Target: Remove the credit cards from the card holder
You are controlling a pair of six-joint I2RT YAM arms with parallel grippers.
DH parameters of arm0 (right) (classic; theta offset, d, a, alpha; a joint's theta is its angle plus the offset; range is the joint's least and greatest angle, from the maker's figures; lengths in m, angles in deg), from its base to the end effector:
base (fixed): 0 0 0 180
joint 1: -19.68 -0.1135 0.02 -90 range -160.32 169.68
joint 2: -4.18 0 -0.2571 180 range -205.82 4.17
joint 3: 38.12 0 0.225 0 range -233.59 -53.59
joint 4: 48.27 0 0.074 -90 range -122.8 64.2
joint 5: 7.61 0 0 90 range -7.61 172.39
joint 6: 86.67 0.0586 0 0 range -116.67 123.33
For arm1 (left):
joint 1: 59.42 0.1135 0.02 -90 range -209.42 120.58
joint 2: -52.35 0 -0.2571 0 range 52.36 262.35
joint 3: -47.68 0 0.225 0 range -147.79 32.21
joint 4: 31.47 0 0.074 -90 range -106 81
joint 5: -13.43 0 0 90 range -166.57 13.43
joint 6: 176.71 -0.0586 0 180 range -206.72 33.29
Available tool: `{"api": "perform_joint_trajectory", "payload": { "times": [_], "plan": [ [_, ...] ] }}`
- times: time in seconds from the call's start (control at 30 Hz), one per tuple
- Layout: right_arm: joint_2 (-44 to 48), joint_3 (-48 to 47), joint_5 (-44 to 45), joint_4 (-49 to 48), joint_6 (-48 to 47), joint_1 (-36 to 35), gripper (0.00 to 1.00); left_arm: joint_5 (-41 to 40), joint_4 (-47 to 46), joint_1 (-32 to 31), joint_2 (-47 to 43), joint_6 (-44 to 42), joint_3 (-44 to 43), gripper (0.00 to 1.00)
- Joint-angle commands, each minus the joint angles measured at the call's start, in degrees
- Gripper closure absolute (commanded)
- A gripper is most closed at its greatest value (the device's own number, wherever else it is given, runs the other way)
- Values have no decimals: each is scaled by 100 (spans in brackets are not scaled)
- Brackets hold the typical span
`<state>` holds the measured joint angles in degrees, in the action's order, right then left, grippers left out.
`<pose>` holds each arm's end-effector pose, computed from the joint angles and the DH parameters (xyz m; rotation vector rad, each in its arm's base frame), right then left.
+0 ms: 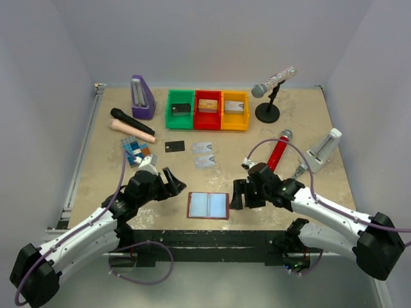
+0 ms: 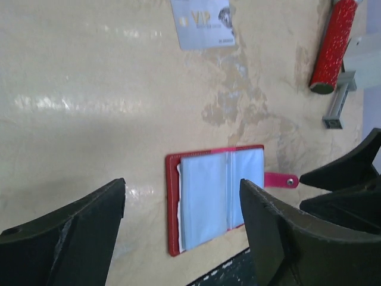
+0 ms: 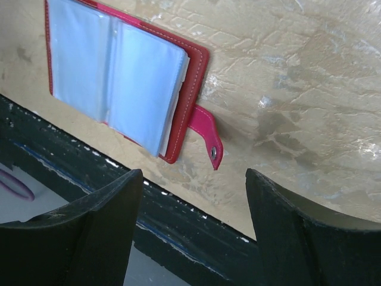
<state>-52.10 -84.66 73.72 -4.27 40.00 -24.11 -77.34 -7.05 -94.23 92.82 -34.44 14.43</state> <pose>0.1217 0.1289 0.1829 -0.2313 2.6533 0.7172 0.1322 -0.0910 0.1825 -0.3504 2.2260 -0.8559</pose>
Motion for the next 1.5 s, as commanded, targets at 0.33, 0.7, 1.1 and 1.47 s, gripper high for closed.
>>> {"api": "perform_joint_trajectory", "payload": {
  "times": [0.33, 0.7, 1.1, 1.47],
  "plan": [
    [-903, 321, -118, -1016, 306, 37, 50, -107, -1147, -905, -66, 1443, 1021, 0],
    [-1211, 215, -126, -1139, 350, 116, 74, -309, -1791, -879, -152, 2217, 1452, 1],
    [-1211, 356, -311, -1289, 341, 99, 100, 666, -1819, -957, -85, 1032, 910, 25],
    [-1220, 391, -425, -1368, 376, 99, 100, 104, -1466, -1941, 725, 749, 337, 32]
  ]
}}
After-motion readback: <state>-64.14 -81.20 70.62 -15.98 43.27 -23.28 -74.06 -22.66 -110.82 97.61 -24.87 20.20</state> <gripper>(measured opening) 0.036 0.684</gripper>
